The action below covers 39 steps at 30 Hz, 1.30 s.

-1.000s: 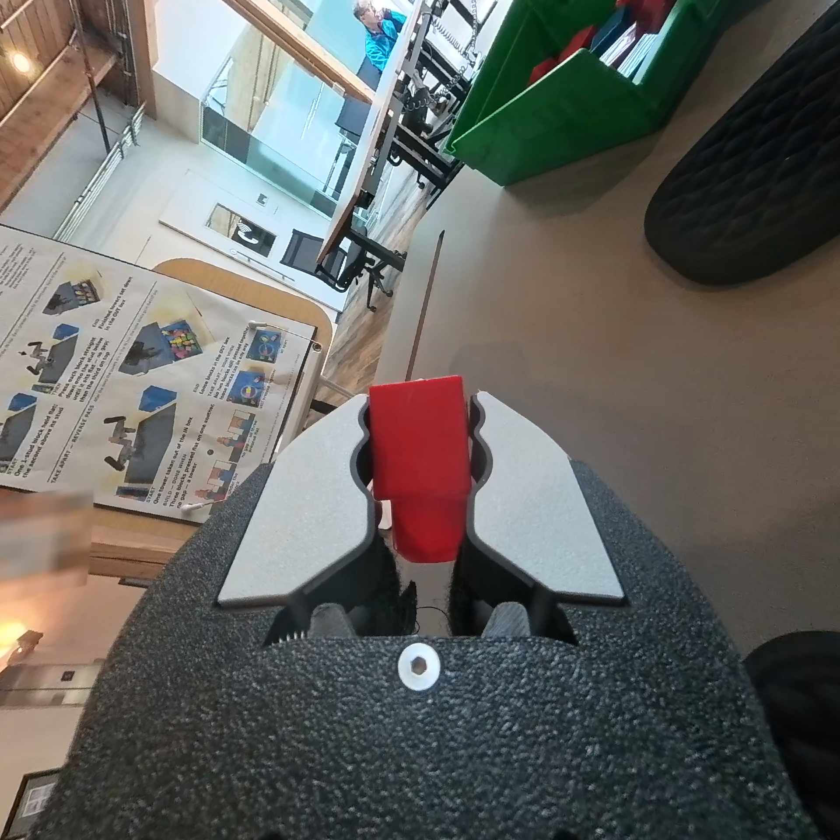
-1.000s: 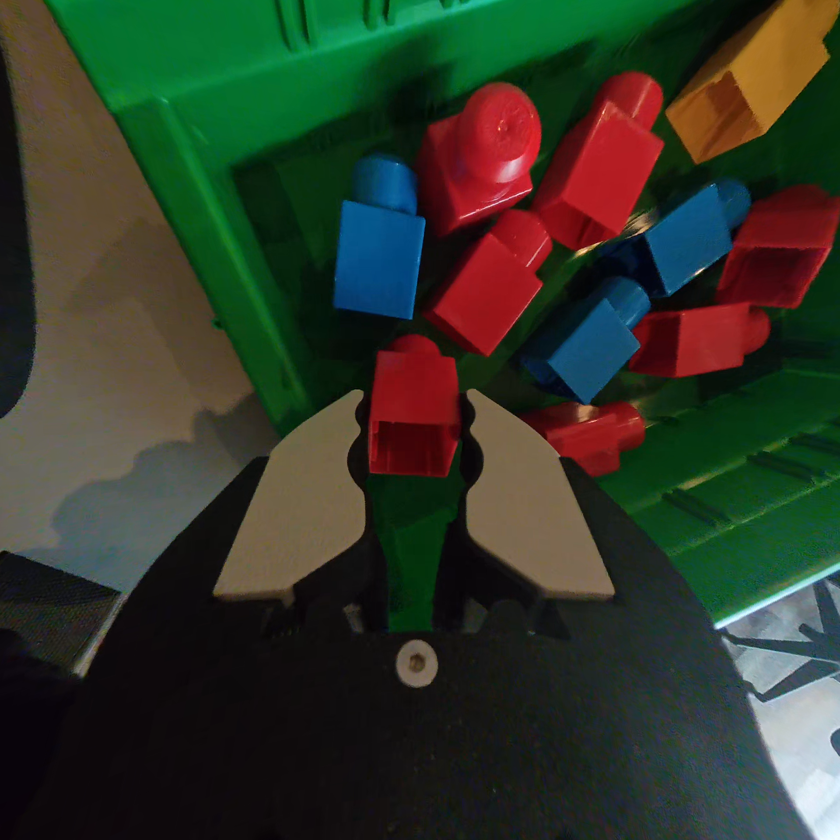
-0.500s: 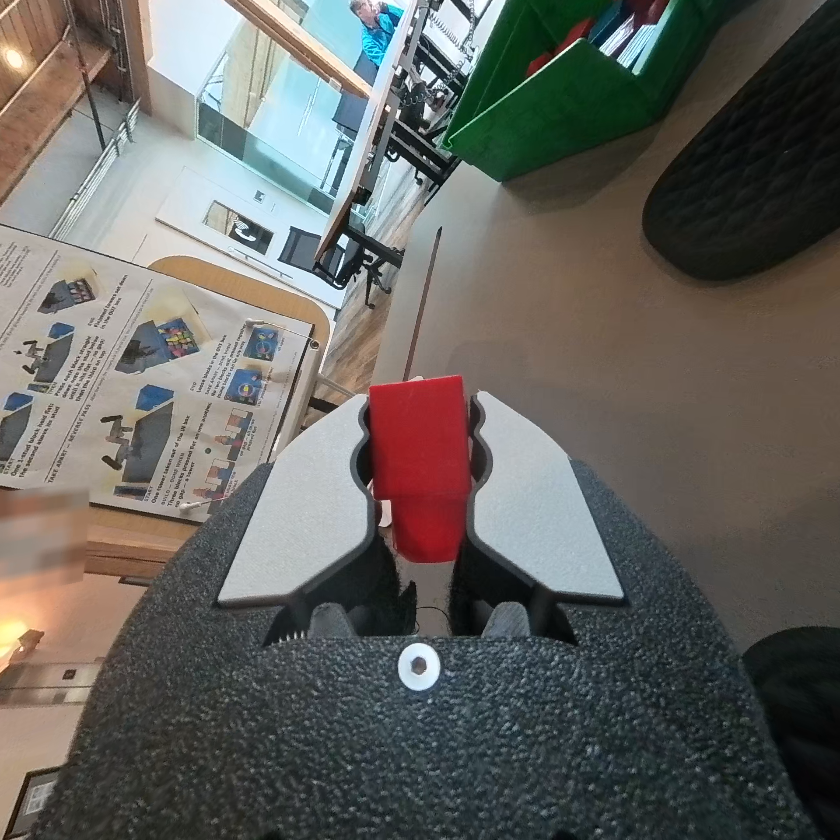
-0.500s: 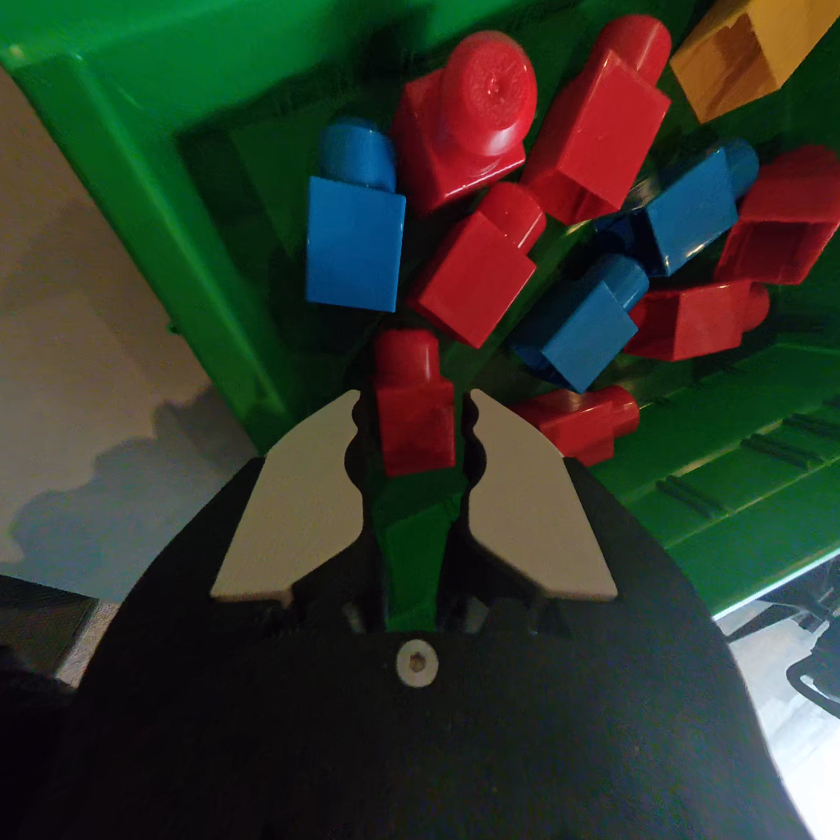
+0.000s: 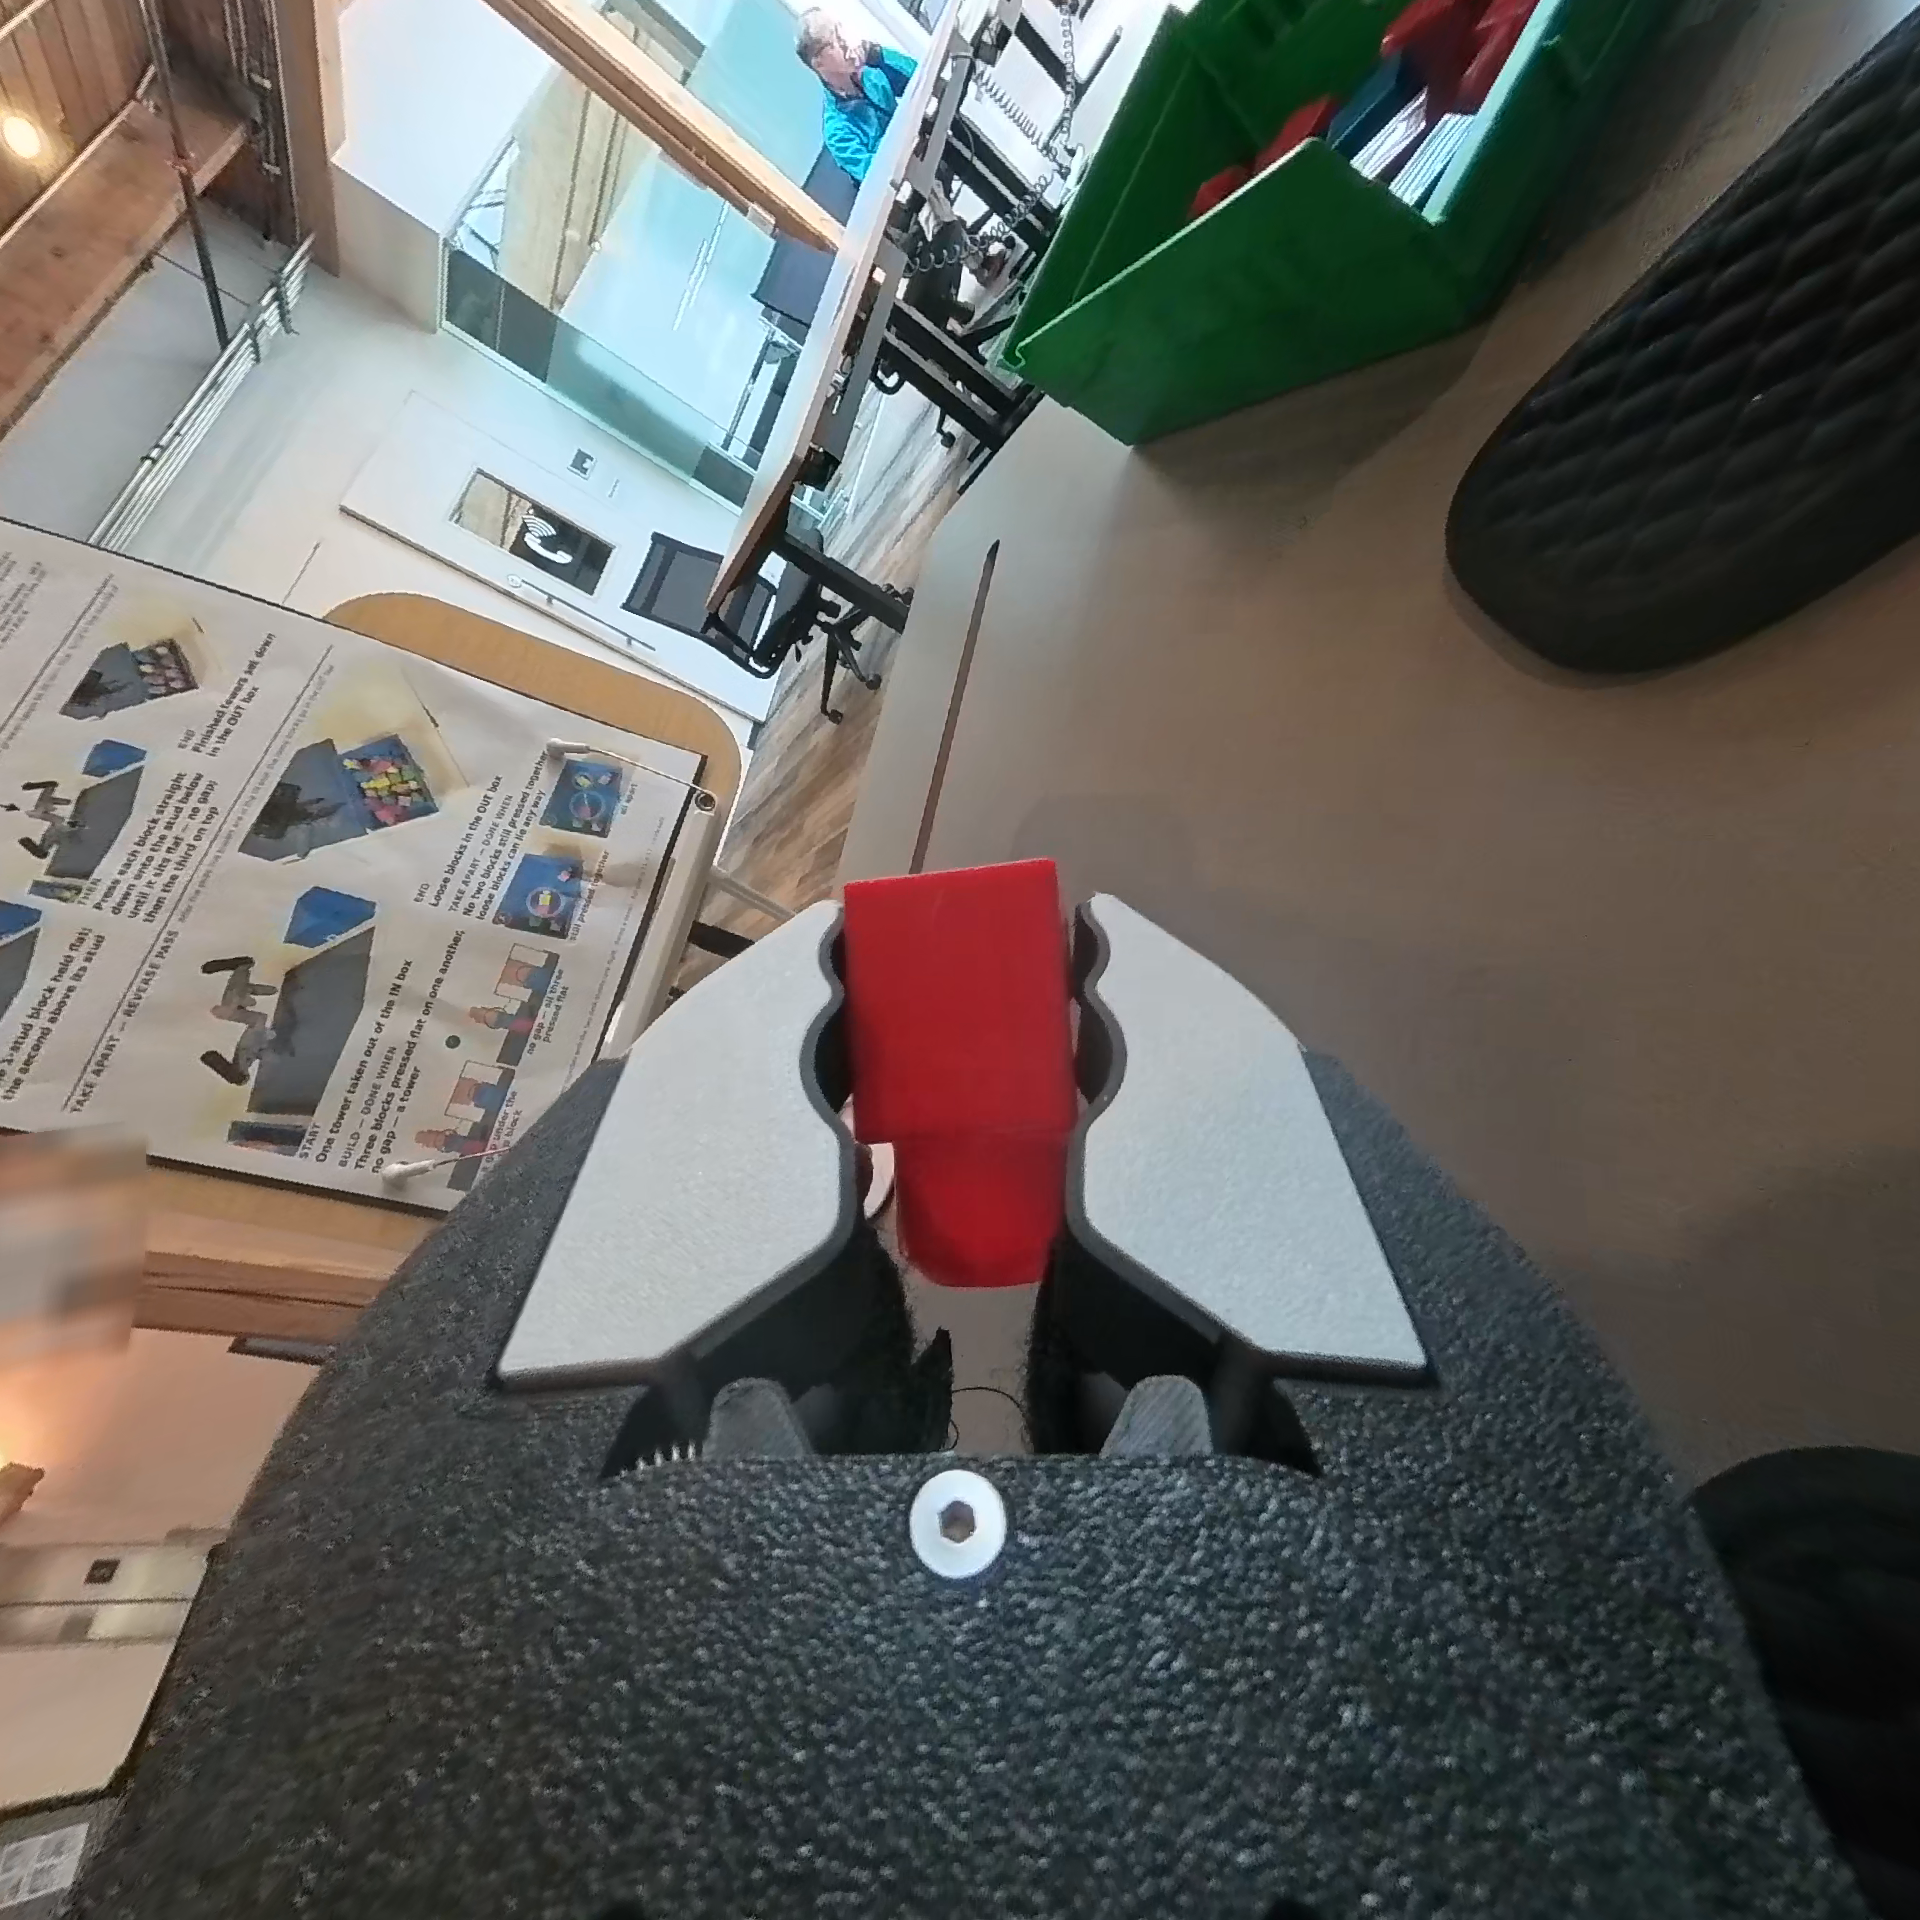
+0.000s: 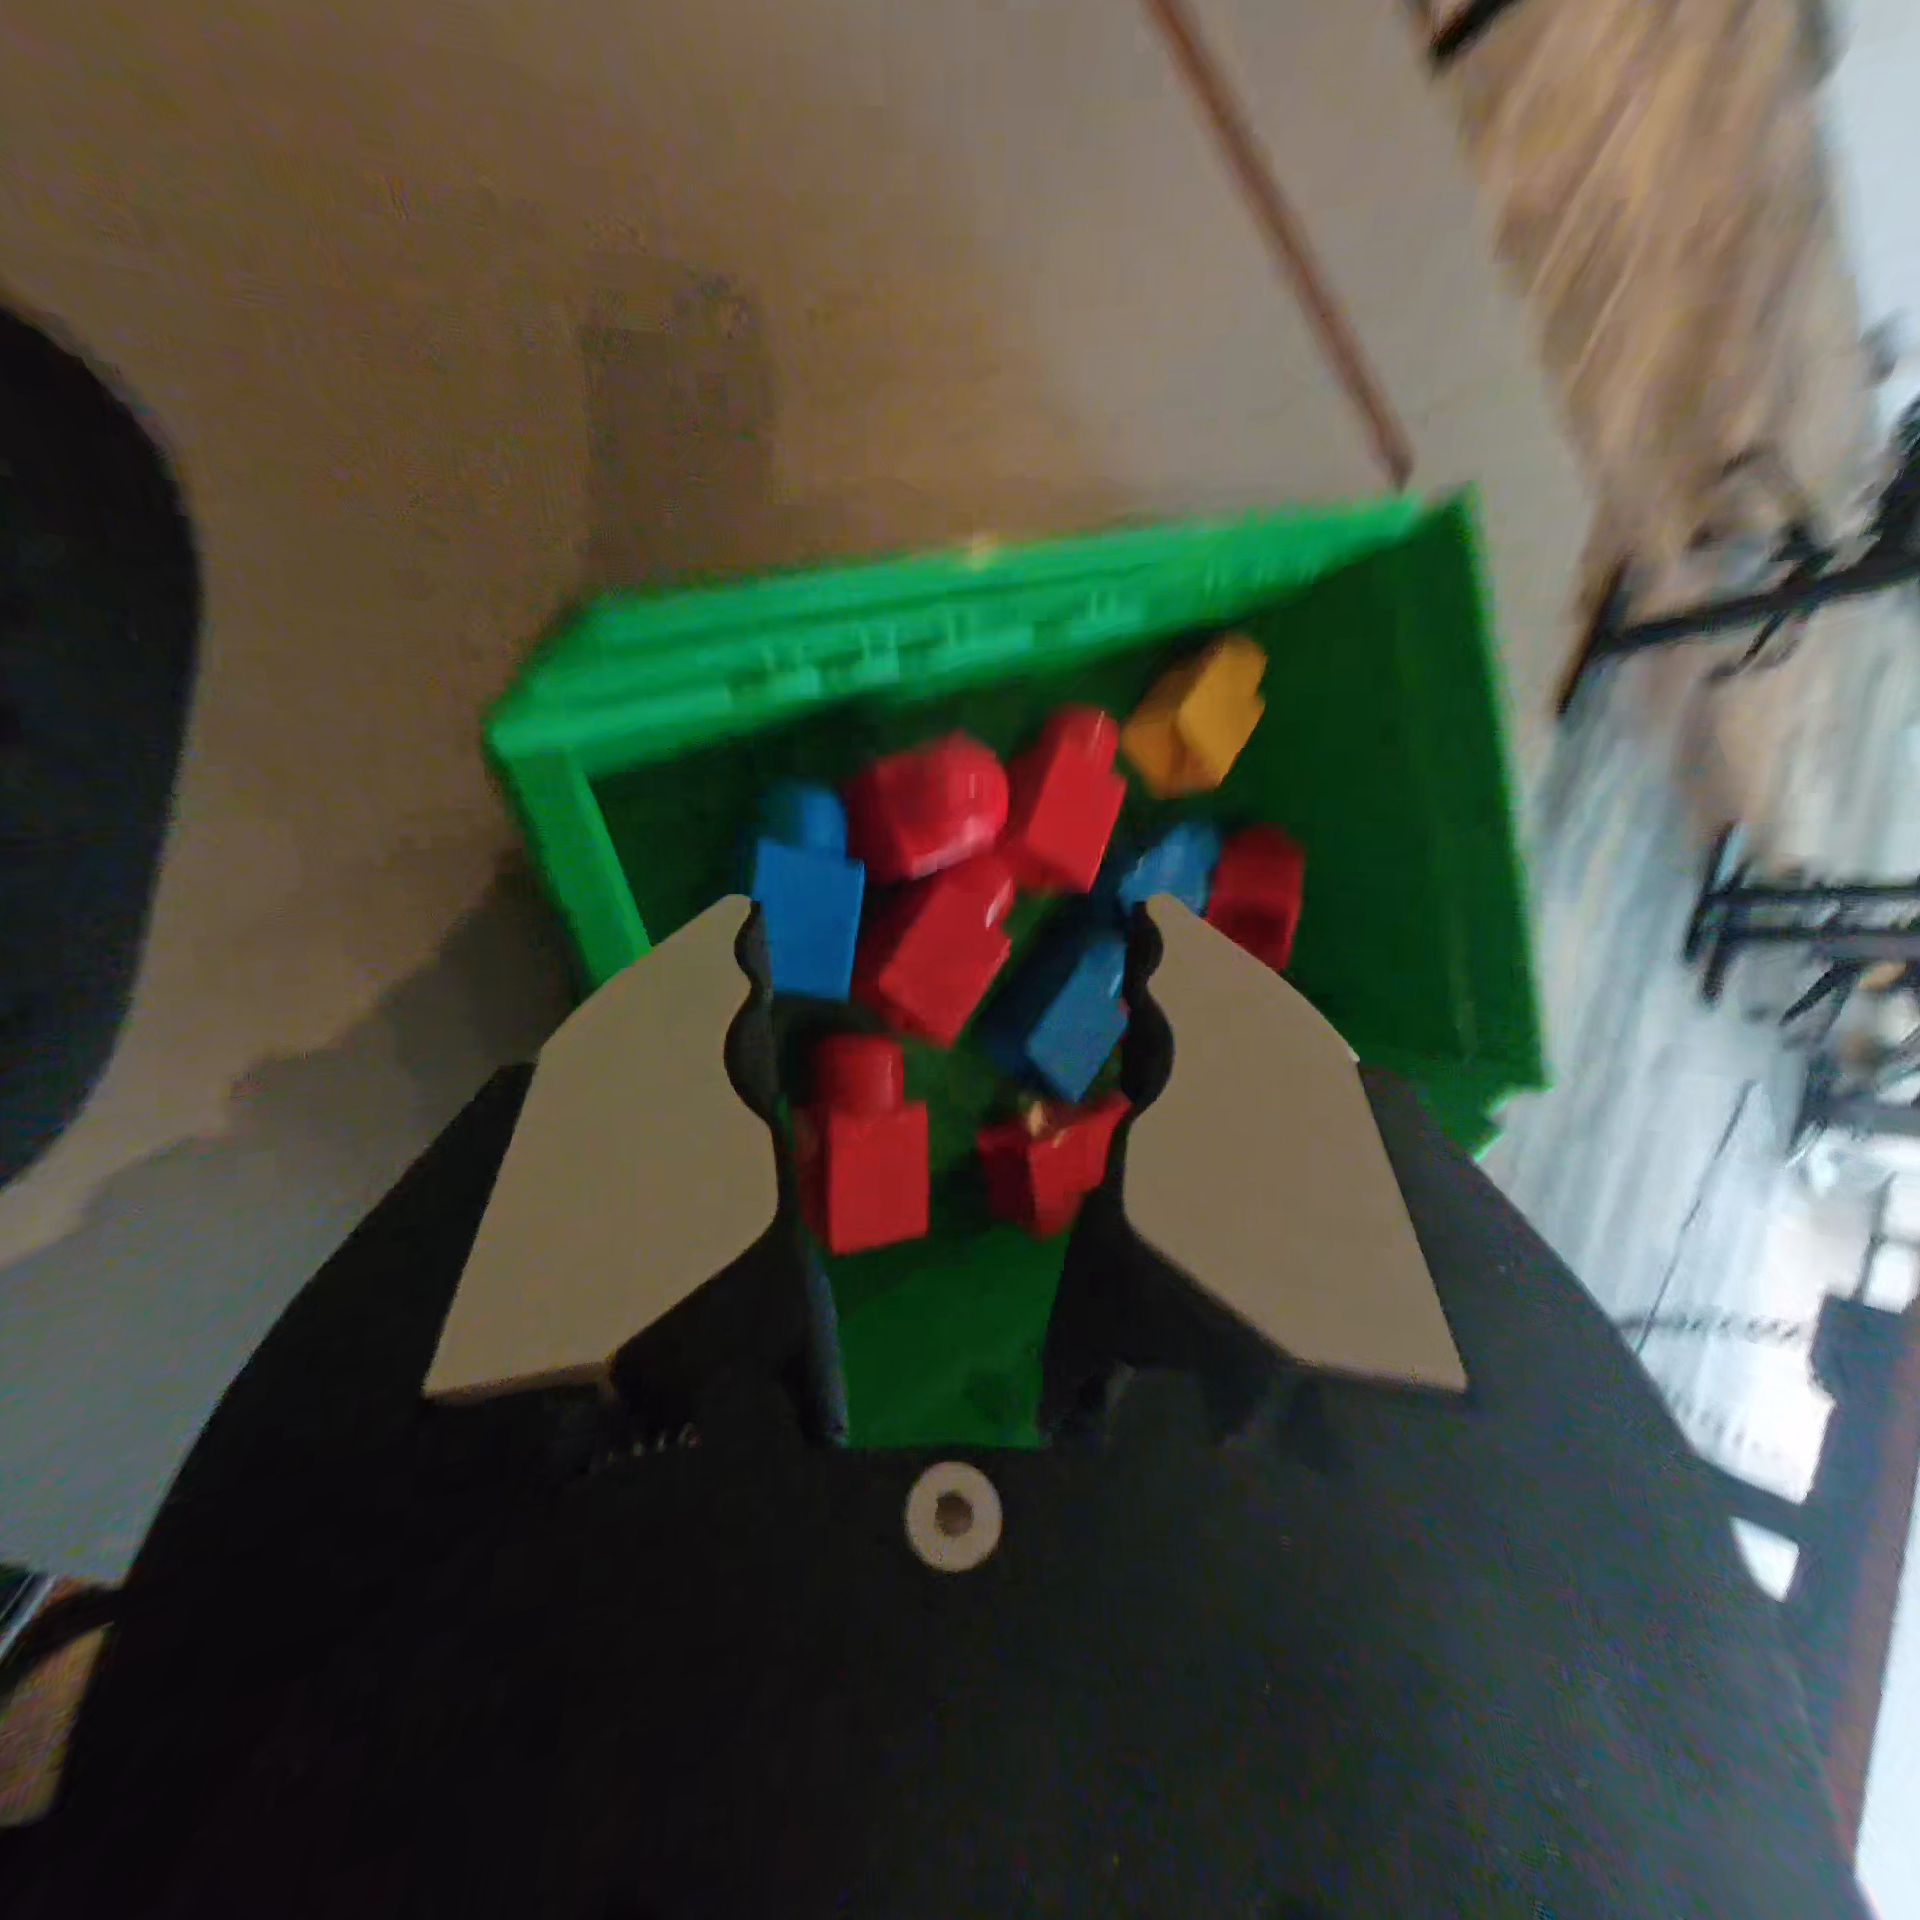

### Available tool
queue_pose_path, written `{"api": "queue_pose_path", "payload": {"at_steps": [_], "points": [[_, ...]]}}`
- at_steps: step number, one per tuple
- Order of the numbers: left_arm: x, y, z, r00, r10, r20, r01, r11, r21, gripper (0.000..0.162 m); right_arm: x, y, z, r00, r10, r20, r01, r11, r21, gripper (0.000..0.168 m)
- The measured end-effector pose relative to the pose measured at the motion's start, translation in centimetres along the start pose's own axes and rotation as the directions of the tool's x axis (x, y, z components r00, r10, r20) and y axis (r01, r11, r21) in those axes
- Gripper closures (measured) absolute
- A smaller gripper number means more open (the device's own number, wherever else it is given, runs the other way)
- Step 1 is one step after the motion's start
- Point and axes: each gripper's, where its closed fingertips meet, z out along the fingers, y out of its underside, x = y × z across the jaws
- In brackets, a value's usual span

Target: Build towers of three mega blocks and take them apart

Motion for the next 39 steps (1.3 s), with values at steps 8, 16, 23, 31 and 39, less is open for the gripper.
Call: {"api": "queue_pose_path", "payload": {"at_steps": [8,16,23,31,39], "points": [[0.6,-0.3,0.3,1.0,-0.005,-0.029,0.006,1.0,0.01,0.123,-10.9,-18.5,-8.1,0.901,-0.426,-0.078,0.345,0.595,0.726,0.102],[0.6,-0.9,0.3,1.0,-0.004,-0.019,0.005,0.999,0.033,0.123,-21.1,-26.5,-8.8,0.834,-0.55,0.041,0.272,0.475,0.837,0.125],[-0.3,-1.7,-0.1,0.998,0.027,0.05,-0.03,0.998,0.064,0.124,-22.6,-28.8,-6.6,0.779,-0.329,0.534,-0.209,0.666,0.716,0.118],[-0.7,-2.2,0.0,0.986,0.116,0.118,-0.122,0.992,0.045,0.123,-23.1,-30.2,-6.4,0.506,-0.2,0.839,-0.527,0.699,0.484,0.102],[-0.3,-1.8,0.6,0.972,0.2,0.122,-0.2,0.98,-0.013,0.123,-24.1,-30.9,-5.8,0.487,-0.191,0.852,-0.526,0.715,0.461,0.11]]}}
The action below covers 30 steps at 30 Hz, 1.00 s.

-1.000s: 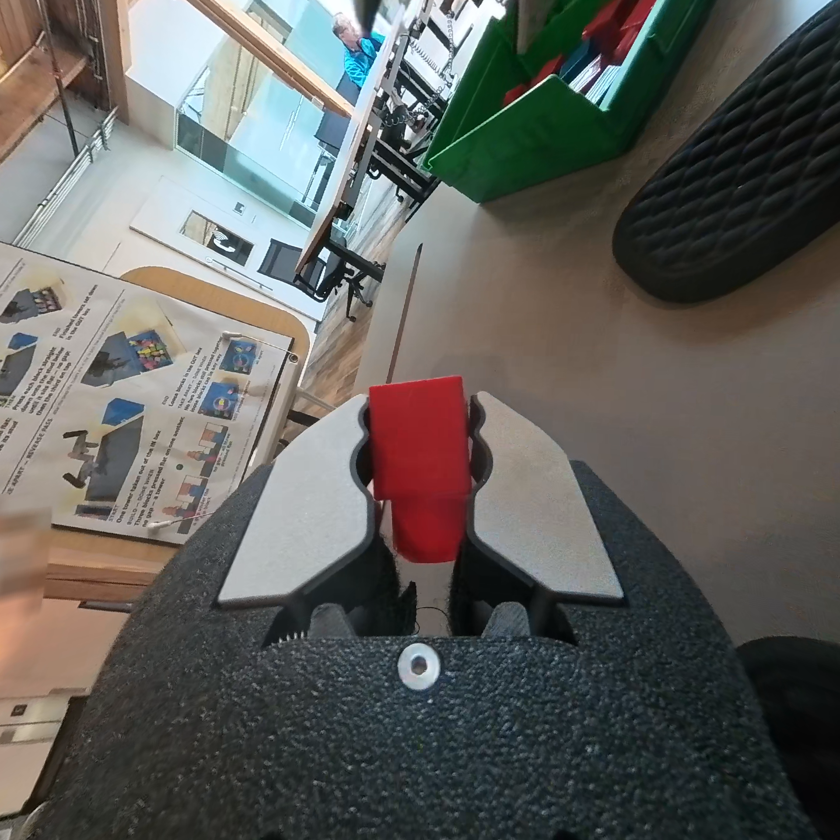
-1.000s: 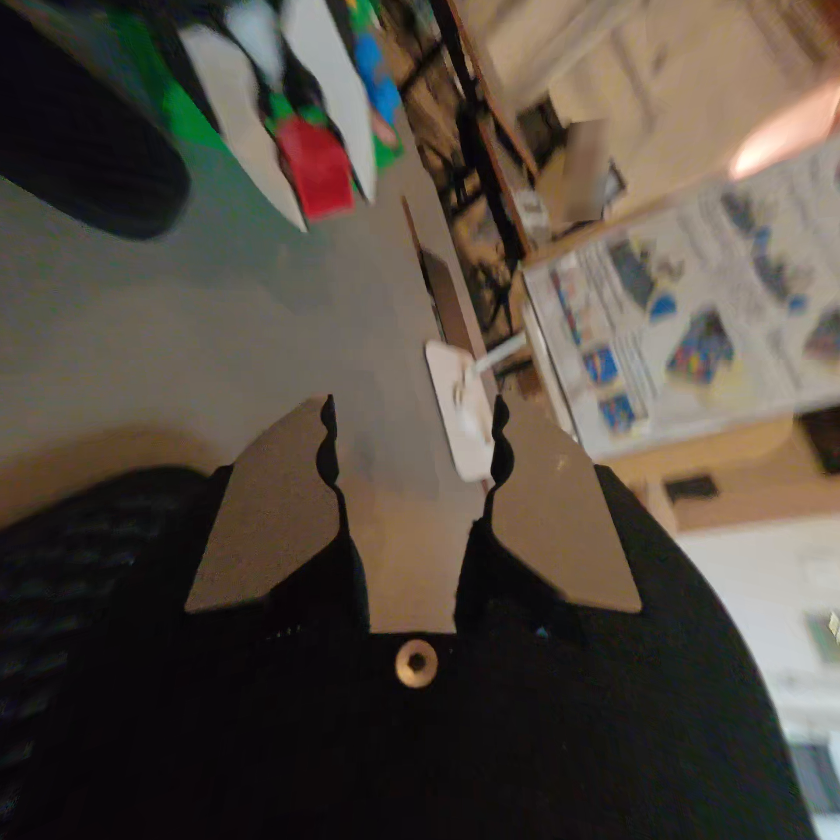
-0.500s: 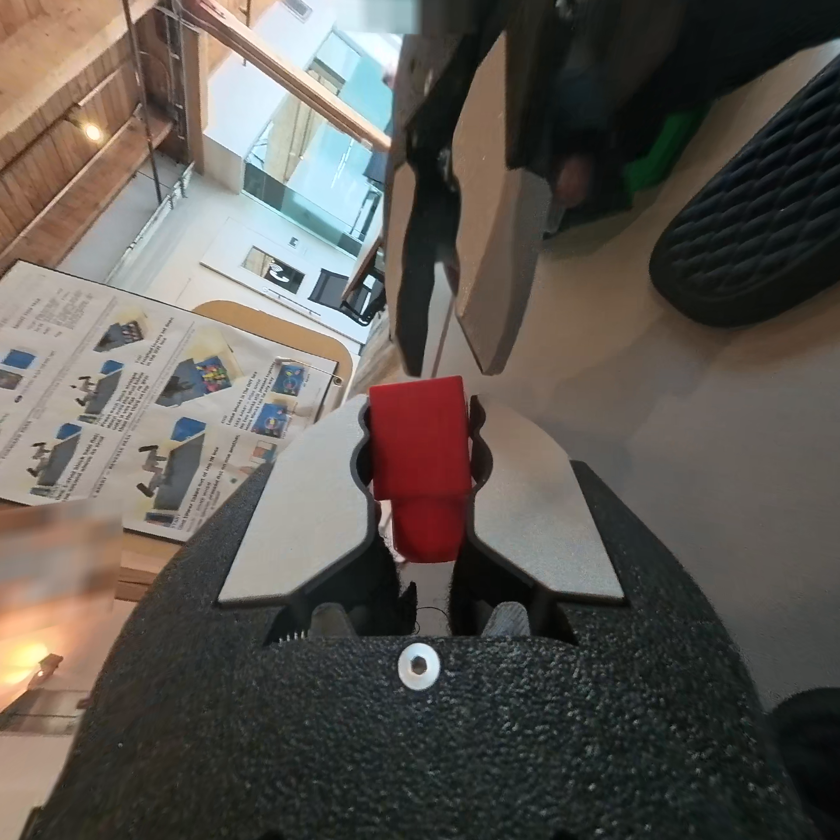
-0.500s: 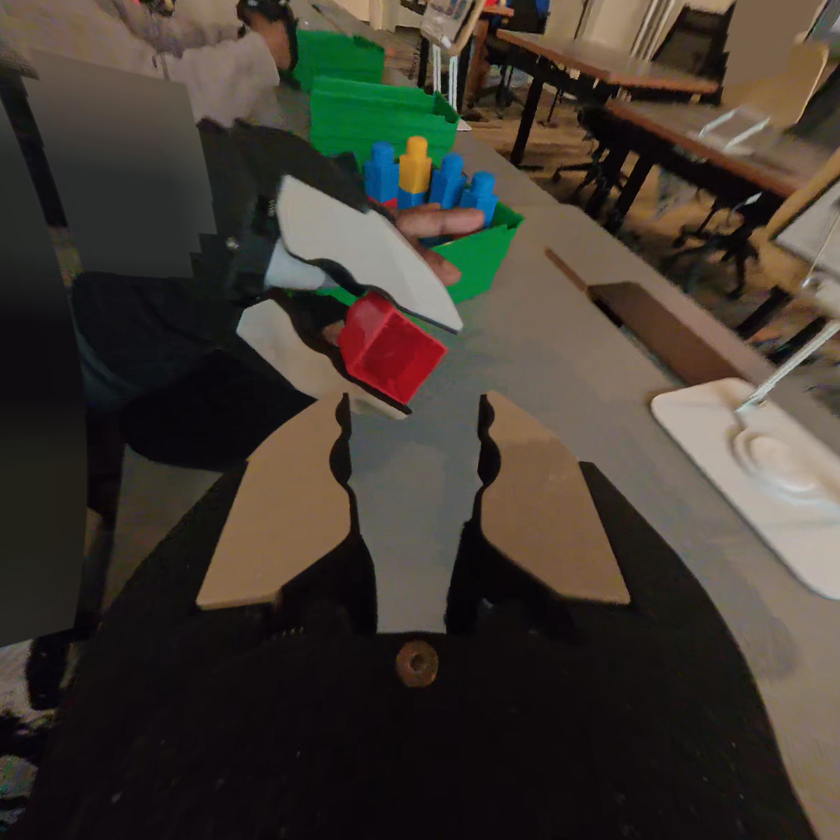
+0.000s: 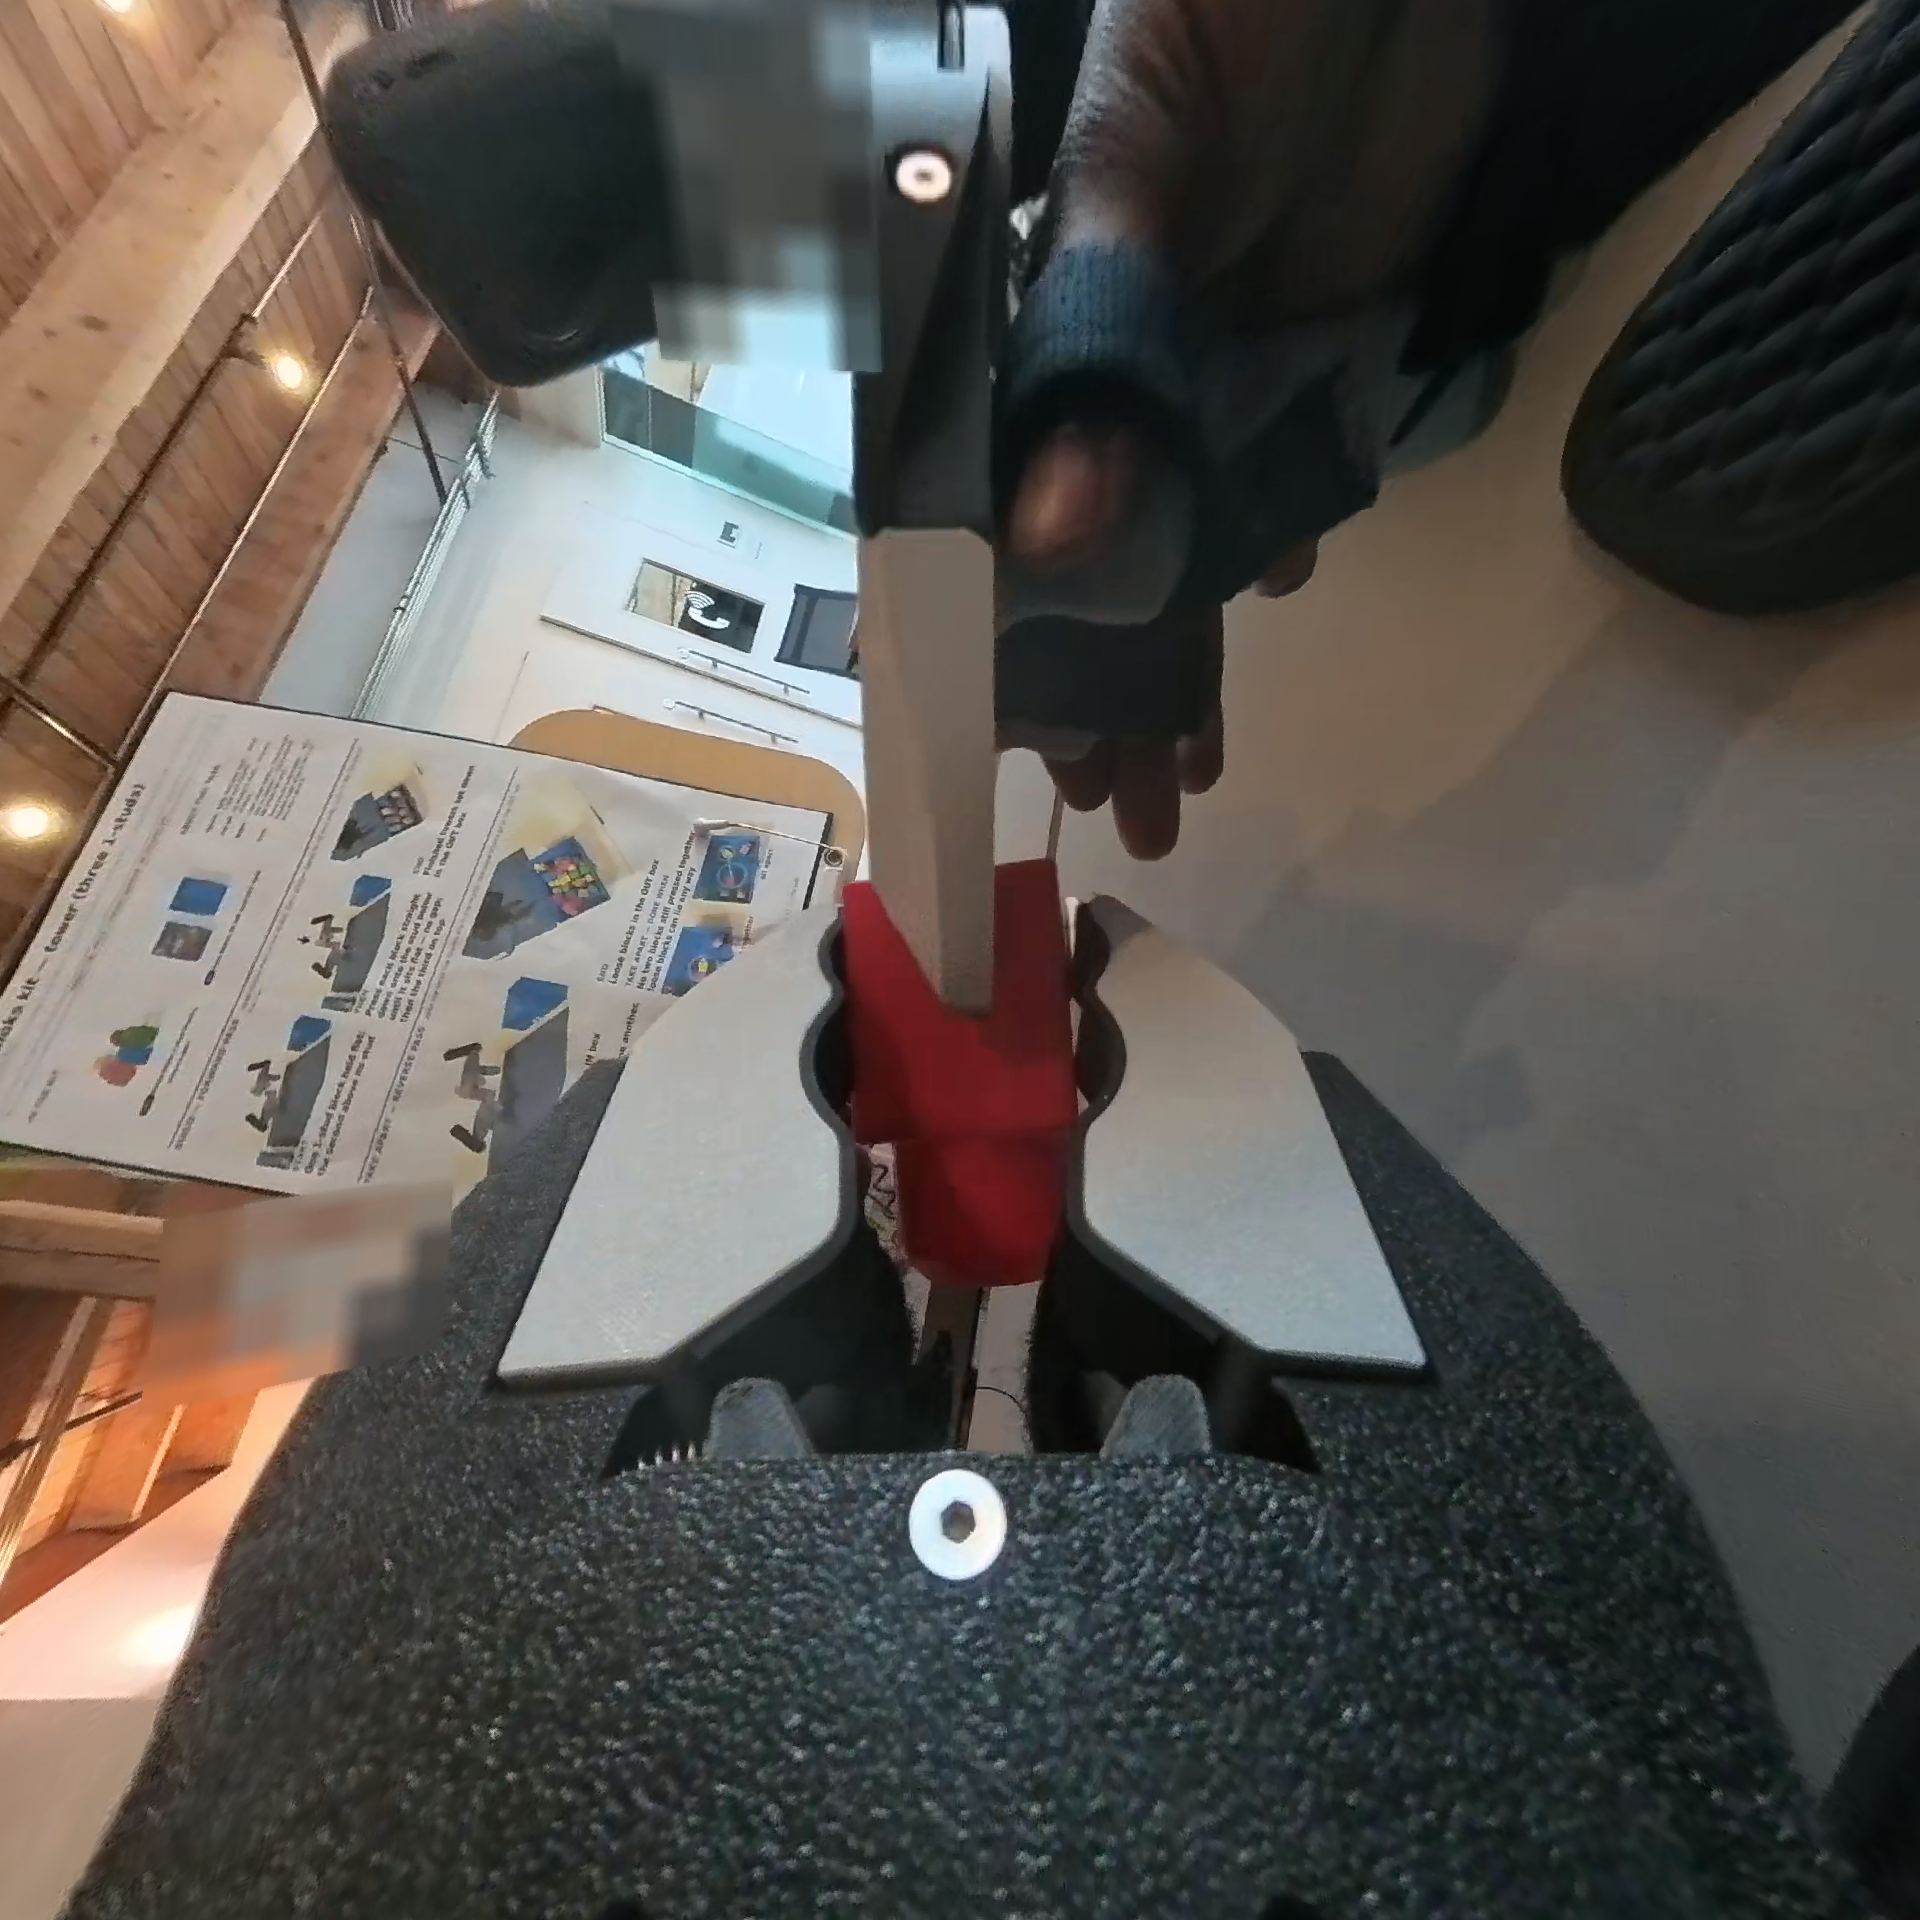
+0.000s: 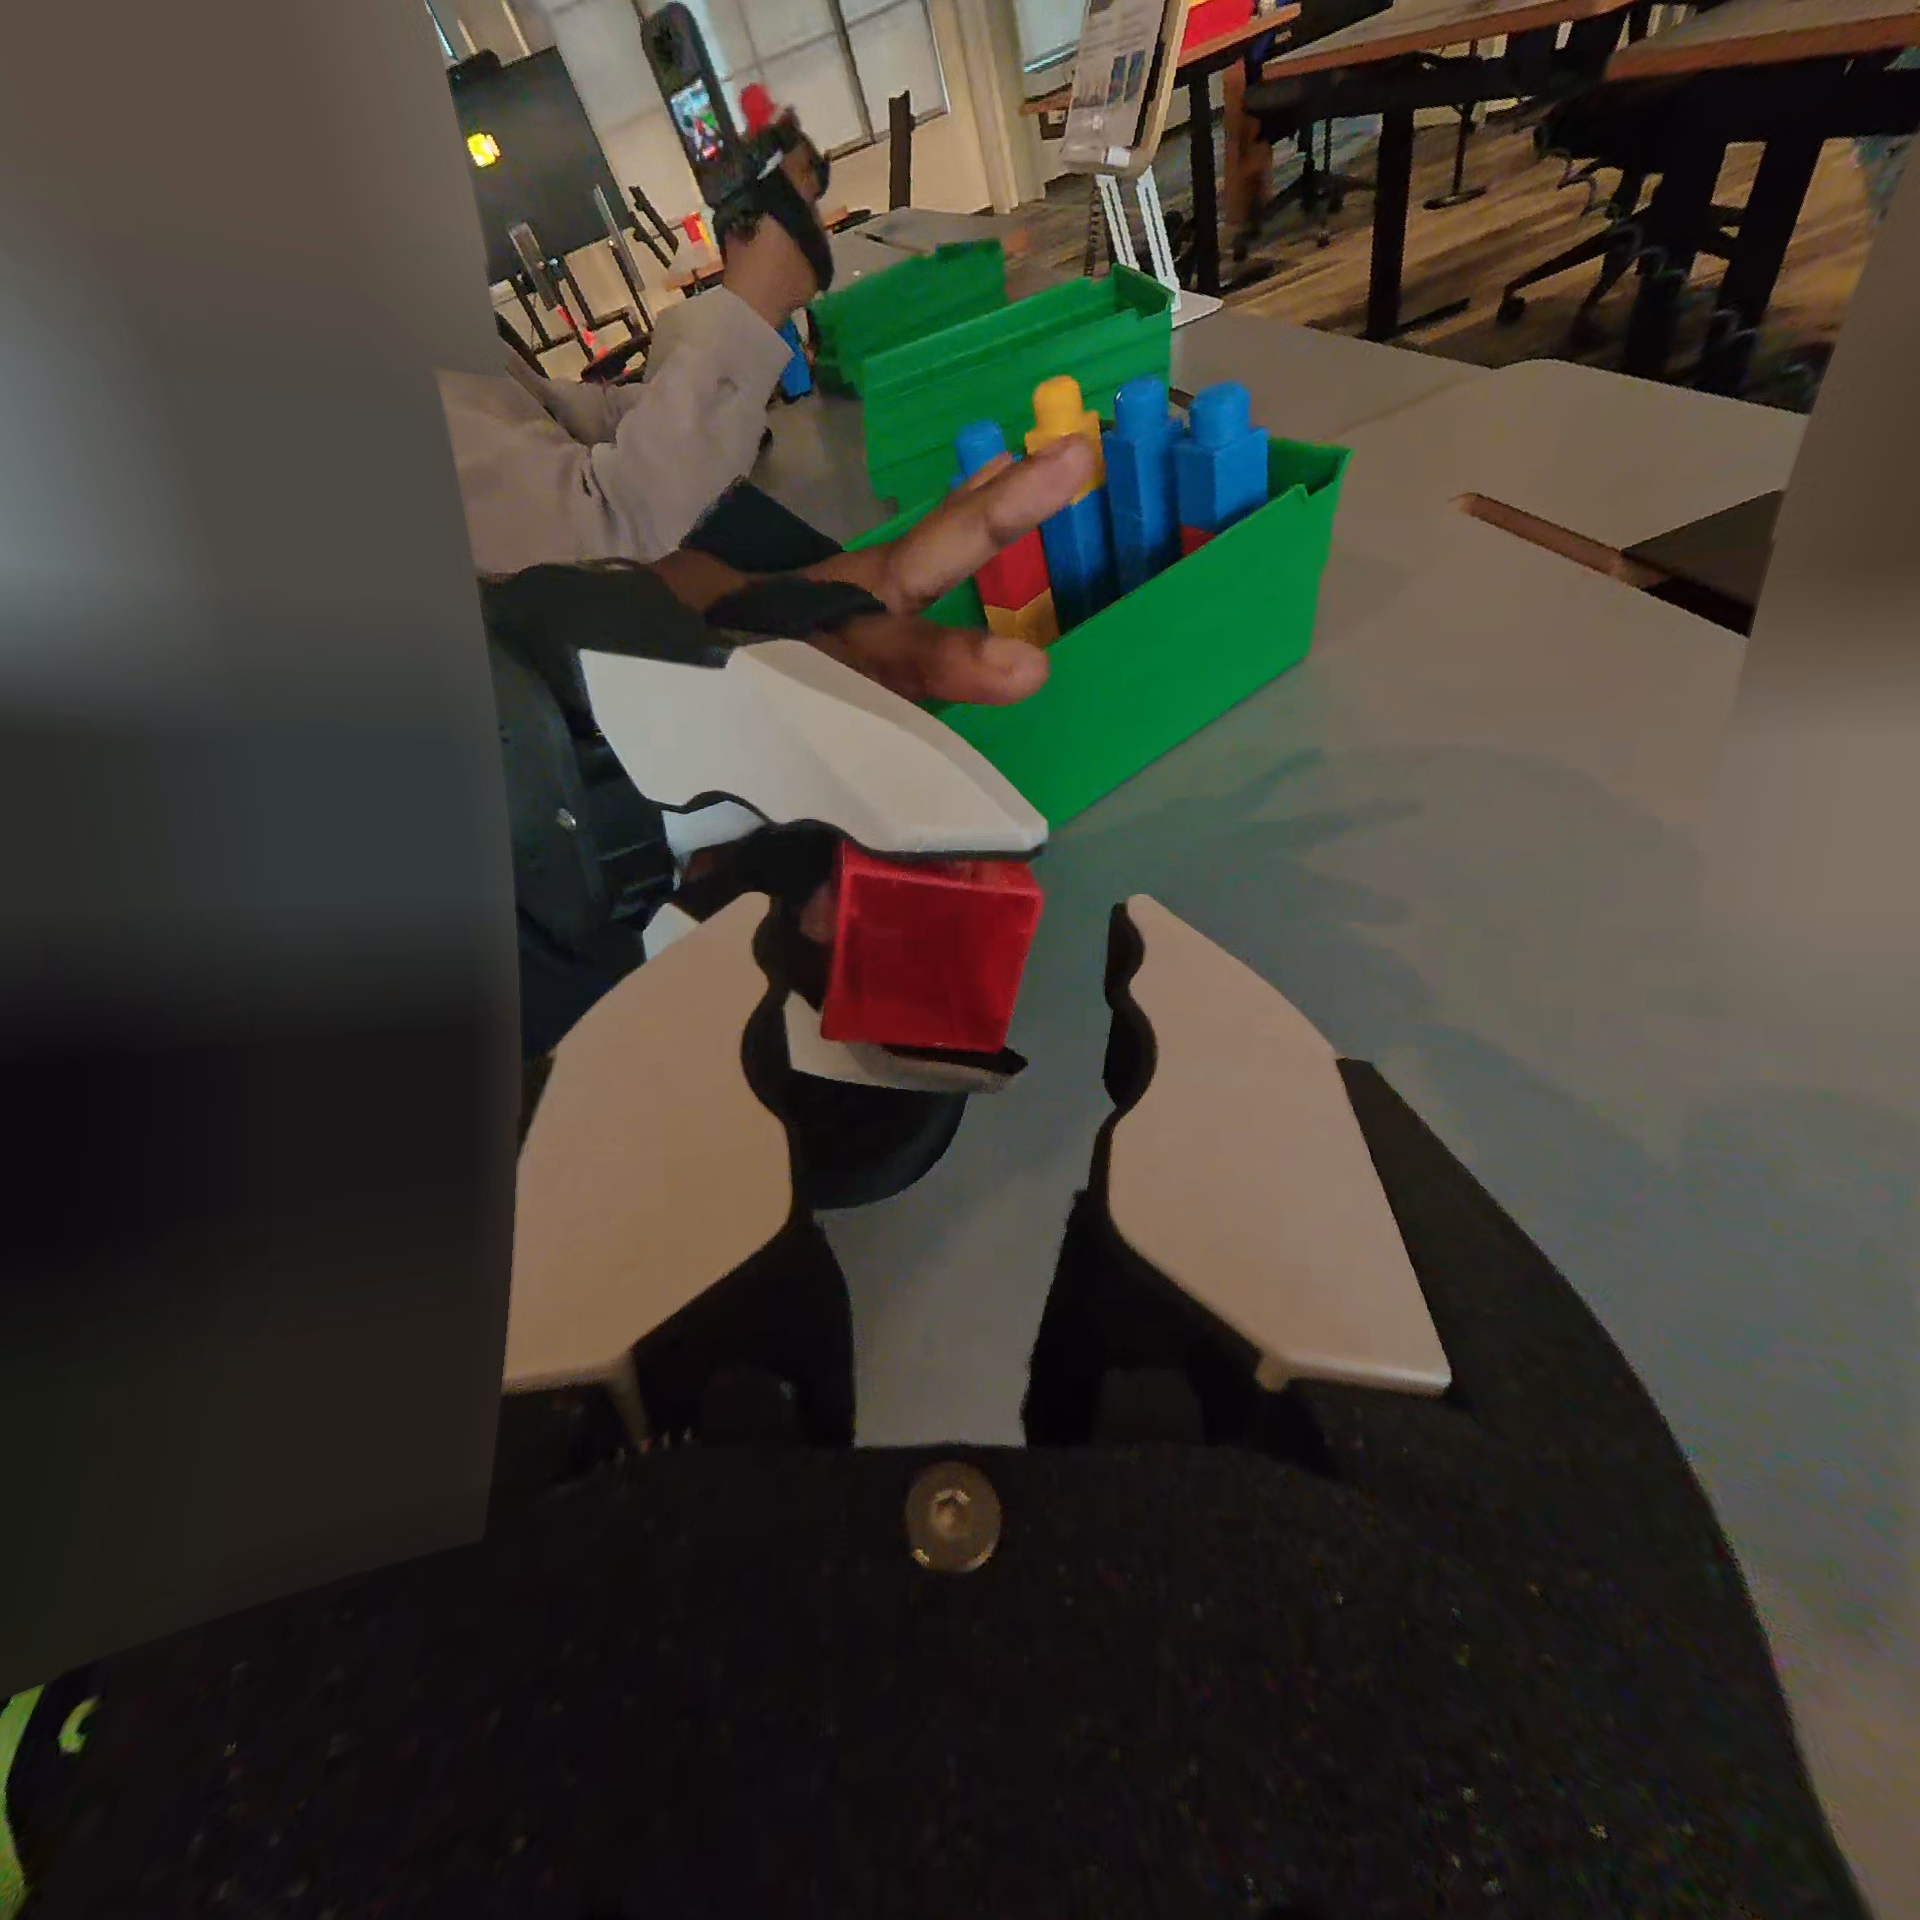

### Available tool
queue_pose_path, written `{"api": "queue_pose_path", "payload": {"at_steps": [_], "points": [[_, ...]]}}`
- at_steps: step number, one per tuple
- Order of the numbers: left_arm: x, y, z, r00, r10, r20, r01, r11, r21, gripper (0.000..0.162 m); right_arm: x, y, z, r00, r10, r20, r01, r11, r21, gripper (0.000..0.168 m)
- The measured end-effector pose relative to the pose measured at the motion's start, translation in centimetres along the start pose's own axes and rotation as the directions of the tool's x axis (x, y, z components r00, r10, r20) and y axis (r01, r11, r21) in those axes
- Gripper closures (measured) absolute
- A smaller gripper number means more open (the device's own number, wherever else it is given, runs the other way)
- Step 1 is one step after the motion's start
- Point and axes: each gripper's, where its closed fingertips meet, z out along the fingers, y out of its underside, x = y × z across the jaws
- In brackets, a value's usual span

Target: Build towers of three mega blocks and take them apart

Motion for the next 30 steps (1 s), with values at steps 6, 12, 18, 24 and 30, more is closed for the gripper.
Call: {"api": "queue_pose_path", "payload": {"at_steps": [6,12,18,24,30], "points": [[0.2,-0.1,0.1,1.0,-0.008,-0.007,0.008,1.0,0.006,0.123,-0.2,-0.1,-0.1,0.999,-0.053,0.003,0.053,0.998,0.018,0.131],[-0.7,-0.6,0.0,0.985,-0.173,0.015,0.171,0.983,0.073,0.095,0.1,-0.8,-2.0,0.99,-0.126,-0.059,0.129,0.99,0.054,0.132],[-2.0,-0.9,-0.5,0.91,-0.415,0.005,0.407,0.895,0.18,0.078,2.0,-1.4,-6.5,0.933,-0.221,-0.285,0.244,0.969,0.046,0.132],[-2.7,-0.8,-0.9,0.809,-0.586,-0.057,0.58,0.777,0.244,0.074,5.2,0.0,-15.7,0.693,-0.335,-0.639,0.314,0.937,-0.151,0.132],[-2.7,-0.1,-0.9,0.786,-0.615,-0.063,0.611,0.759,0.225,0.073,6.5,4.1,-28.2,0.345,-0.429,-0.835,0.117,0.902,-0.415,0.131]]}}
